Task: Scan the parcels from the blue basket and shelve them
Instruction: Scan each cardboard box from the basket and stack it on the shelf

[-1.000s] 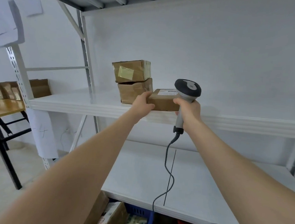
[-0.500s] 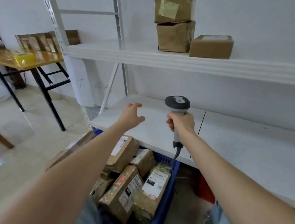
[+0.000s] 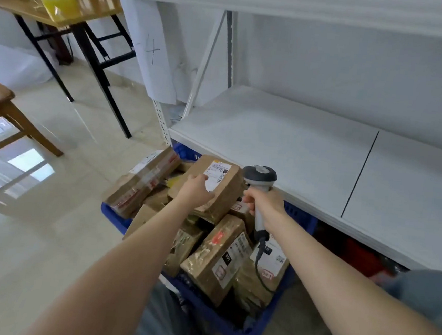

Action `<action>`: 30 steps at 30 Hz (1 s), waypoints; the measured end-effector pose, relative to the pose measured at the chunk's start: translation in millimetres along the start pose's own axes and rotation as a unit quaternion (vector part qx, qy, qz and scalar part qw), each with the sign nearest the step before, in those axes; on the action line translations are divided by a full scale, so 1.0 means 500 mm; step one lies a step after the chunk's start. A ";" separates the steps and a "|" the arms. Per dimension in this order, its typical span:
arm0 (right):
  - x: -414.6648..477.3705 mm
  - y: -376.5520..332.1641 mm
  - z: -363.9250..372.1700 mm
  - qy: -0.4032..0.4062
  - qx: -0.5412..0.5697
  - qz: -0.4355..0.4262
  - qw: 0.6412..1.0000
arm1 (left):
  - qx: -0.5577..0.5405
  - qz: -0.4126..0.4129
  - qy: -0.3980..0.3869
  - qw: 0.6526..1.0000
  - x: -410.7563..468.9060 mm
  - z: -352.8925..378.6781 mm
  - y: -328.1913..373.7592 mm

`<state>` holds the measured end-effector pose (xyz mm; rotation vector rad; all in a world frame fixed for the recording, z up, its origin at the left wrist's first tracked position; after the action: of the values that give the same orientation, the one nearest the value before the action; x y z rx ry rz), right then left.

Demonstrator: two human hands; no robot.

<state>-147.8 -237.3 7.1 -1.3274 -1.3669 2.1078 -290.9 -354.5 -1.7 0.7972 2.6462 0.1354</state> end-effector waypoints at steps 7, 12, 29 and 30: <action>0.107 0.015 0.075 -0.037 0.064 0.073 0.995 | -0.070 -0.112 -0.033 0.991 0.151 0.004 -0.092; 0.154 0.023 0.104 -0.047 0.072 0.108 0.990 | -0.090 -0.147 -0.067 0.983 0.212 0.031 -0.121; 0.036 -0.110 -0.040 -0.059 0.133 -0.016 0.989 | -0.346 -0.090 0.060 0.932 0.089 -0.102 0.021; 0.022 -0.117 -0.061 -0.060 0.140 -0.024 0.988 | -0.353 -0.078 0.060 0.930 0.071 -0.100 0.040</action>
<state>-141.4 -183.9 46.4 -1.0622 -1.0822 2.2785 -327.0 -317.7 37.1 0.3361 2.4610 1.0476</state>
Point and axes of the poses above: each hand's wrist, its own x-axis towards the middle knuckle, its own z-axis out of the palm, y = z × x, the point moved 1 cm from there along x, towards the middle knuckle, and after that the axes turned 12 degrees about x, right-handed, at the moved point
